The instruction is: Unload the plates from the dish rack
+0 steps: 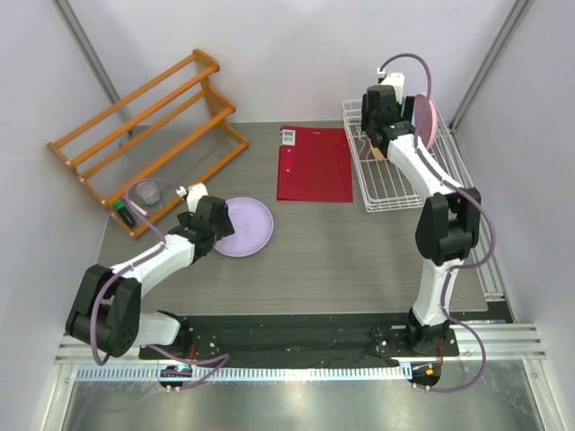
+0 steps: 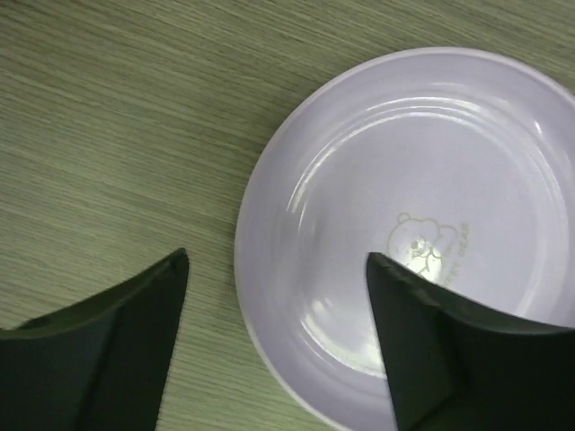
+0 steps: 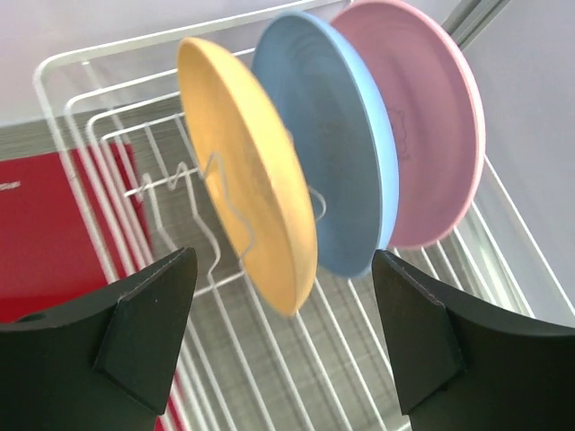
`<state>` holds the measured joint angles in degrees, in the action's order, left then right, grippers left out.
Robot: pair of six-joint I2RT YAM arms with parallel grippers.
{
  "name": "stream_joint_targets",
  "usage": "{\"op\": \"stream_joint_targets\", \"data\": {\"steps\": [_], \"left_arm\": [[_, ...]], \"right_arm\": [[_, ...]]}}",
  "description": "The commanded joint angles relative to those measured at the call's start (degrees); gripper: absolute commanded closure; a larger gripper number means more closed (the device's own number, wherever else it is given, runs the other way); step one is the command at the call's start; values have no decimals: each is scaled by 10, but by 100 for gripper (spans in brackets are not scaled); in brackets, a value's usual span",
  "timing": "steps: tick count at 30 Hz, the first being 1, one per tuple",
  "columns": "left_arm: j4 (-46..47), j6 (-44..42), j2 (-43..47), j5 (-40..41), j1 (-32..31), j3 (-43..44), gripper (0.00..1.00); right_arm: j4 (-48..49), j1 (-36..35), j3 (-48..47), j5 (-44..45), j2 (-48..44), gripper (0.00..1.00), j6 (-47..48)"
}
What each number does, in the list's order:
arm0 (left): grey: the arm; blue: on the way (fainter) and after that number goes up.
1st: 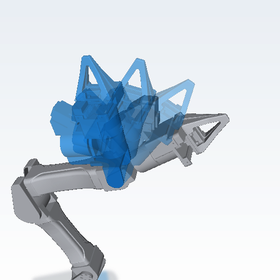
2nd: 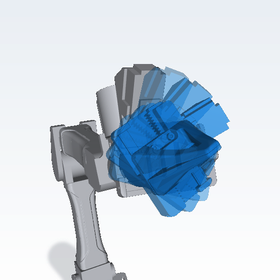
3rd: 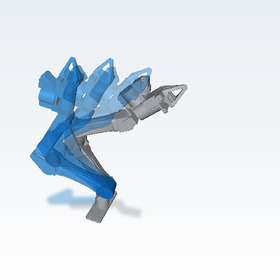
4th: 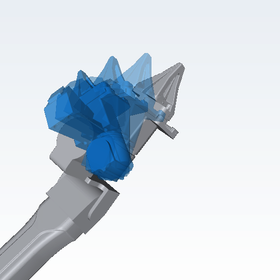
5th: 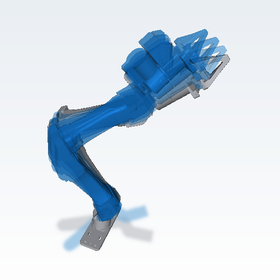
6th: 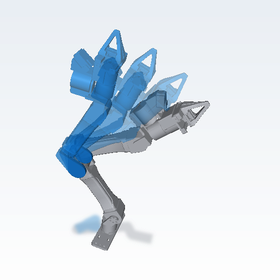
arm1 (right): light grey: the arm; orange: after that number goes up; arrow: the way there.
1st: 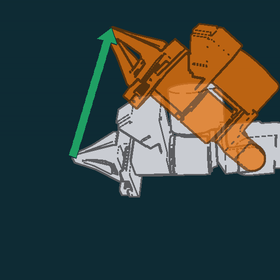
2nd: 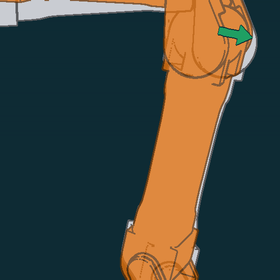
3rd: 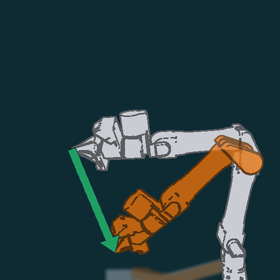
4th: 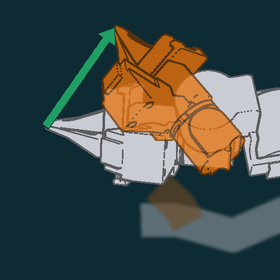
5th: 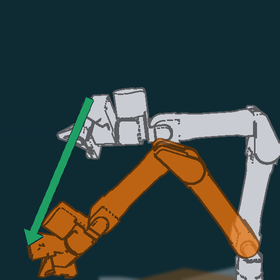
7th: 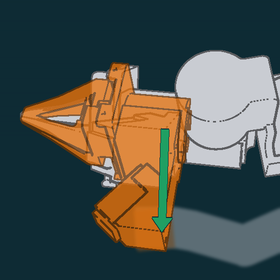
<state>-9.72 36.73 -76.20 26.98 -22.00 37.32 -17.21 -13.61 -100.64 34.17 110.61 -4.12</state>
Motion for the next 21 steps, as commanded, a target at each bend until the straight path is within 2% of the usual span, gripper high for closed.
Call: {"op": "stream_joint_targets", "data": {"steps": [1,3,7,11,16,17,18,20,21], "left_arm": [[8,-7,47,-13,2,19,9],[7,-11,61,-19,2,15,0],[7,-17,112,-25,2,8,0],[4,-25,141,-19,2,4,1],[3,-30,152,-24,2,5,1],[2,-30,150,-24,2,5,0],[2,-30,149,-25,2,6,0],[4,-29,144,-27,2,6,1],[4,-28,140,-30,2,6,0]], "right_arm": [[18,9,-77,35,60,17,59],[17,13,-116,46,88,20,79],[11,14,-168,53,144,27,108],[15,14,-187,64,160,38,120],[20,11,-176,84,150,61,133],[23,11,-175,86,148,77,137],[24,10,-175,92,148,84,140],[28,8,-173,99,149,97,147],[29,7,-175,100,148,98,148]]}}
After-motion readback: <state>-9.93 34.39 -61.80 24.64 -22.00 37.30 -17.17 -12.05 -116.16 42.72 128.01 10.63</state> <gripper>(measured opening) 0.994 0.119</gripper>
